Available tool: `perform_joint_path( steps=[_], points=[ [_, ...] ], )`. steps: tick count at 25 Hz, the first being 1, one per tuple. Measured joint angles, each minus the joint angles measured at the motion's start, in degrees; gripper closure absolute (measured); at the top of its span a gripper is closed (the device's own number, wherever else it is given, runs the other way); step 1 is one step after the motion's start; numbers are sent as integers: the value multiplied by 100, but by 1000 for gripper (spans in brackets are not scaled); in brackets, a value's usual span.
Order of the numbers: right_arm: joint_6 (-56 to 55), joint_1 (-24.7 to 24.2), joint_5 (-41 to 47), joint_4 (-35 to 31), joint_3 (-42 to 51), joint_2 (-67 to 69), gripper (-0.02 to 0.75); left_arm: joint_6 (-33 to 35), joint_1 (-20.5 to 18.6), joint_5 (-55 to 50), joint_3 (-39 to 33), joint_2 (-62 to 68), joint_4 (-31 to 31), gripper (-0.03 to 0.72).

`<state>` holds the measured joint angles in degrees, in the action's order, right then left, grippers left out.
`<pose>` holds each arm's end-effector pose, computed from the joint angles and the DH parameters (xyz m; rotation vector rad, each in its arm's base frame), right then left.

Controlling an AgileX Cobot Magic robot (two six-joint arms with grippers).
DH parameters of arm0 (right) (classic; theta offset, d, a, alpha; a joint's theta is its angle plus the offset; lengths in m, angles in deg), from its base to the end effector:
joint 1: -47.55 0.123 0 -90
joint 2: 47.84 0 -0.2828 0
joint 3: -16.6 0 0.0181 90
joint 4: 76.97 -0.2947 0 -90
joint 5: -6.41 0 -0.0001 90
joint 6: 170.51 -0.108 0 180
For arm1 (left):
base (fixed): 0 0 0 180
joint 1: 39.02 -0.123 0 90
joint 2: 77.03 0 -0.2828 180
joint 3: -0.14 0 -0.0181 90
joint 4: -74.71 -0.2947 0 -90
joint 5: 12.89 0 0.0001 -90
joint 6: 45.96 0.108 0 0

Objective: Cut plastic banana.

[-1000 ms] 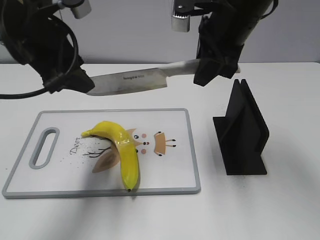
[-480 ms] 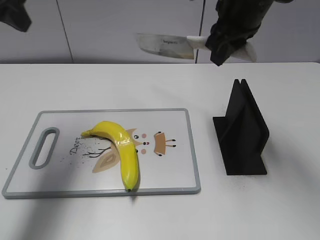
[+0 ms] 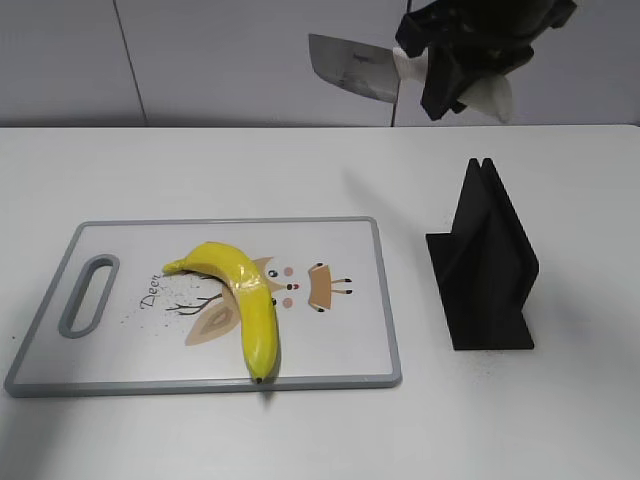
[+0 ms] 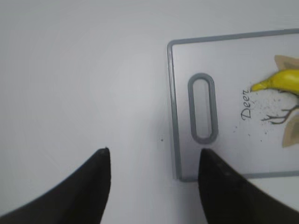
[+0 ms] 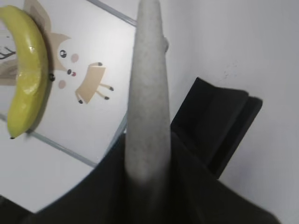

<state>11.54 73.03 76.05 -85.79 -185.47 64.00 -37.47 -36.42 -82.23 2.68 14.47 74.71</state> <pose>0.3885 0.2023 0.3048 -0.6299 2.7327 0.3153 0.3412 -0.0155 0.3288 0.2670 2.7503 0.0272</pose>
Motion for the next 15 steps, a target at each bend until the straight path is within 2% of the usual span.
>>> perform_joint_path(
  steps=[6, 11, 15],
  points=[
    [-751, 0, -316, -207, 1473, -1226, 550, 0, -5, -29, -1150, -1315, 104, 111],
    [-1712, 0, -1158, 271, 2644, -2179, 550, 0, -5, -44, -2121, -2675, 90, 113],
    [-2565, 0, -1351, 731, 3347, -2711, 550, -5, -5, 200, -2833, -3872, 90, 113]
  ],
)
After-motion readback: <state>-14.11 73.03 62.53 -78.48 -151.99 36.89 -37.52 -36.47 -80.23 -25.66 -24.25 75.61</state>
